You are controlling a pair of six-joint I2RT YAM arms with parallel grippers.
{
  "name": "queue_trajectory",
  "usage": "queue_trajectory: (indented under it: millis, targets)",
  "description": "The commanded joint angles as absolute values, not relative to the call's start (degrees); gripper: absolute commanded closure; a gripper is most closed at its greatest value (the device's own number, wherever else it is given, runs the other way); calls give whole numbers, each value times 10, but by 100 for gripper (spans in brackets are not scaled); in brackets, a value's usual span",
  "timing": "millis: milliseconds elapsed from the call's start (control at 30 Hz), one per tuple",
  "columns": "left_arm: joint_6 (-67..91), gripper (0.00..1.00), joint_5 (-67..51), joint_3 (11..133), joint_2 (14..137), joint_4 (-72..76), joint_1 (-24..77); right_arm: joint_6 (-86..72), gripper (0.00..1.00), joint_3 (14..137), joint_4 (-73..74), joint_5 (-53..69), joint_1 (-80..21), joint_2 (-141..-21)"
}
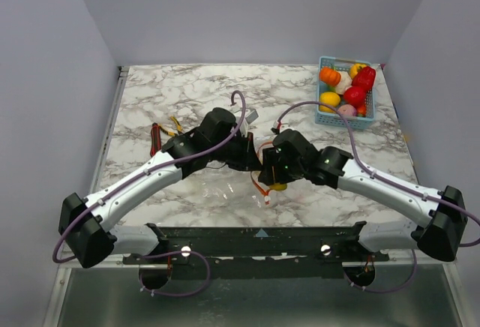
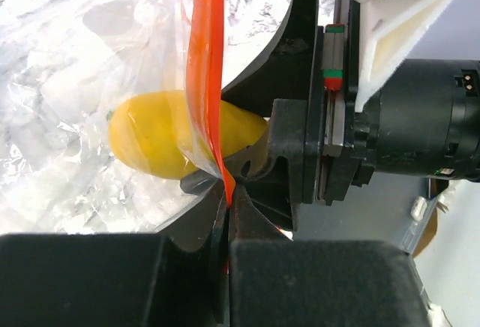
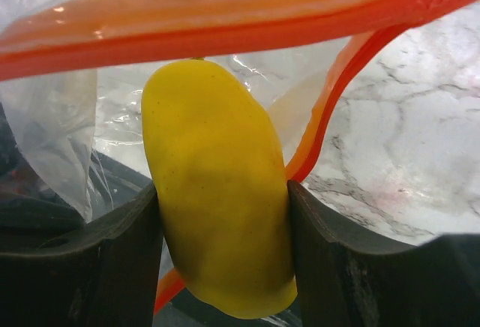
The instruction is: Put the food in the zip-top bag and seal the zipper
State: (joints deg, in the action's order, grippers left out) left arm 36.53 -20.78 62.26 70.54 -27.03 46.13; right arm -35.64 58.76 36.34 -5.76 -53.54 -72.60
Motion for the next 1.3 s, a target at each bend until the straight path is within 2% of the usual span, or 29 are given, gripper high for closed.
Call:
queue_trajectory:
  millis: [0,267,367,600,833,1133,1267]
  targets:
    - [343,100,-286,678,755,-280,464,-349,68,597,385,-92,-539,-681]
    - [311,100,-312,770,808,-298,480,-369,53,657,458,-179,-539,-638]
    - [327,100,-345,771,814,-254,481,-370,45,665,480,-195,-539,-634]
    - [331,100,-382,769,847,-217,482,-387,38,696,529,-216,-539,-627]
    - [342,100,-403,731,856,-181,483,-399,25,689,503,-191,-539,-636]
    - [330,100,-387,715,850,-197,483,-404,19,695,486,-184,-539,-649]
    - [330,100,-376,719,854,-215,483,-412,19,710,494,-191,-539,-635]
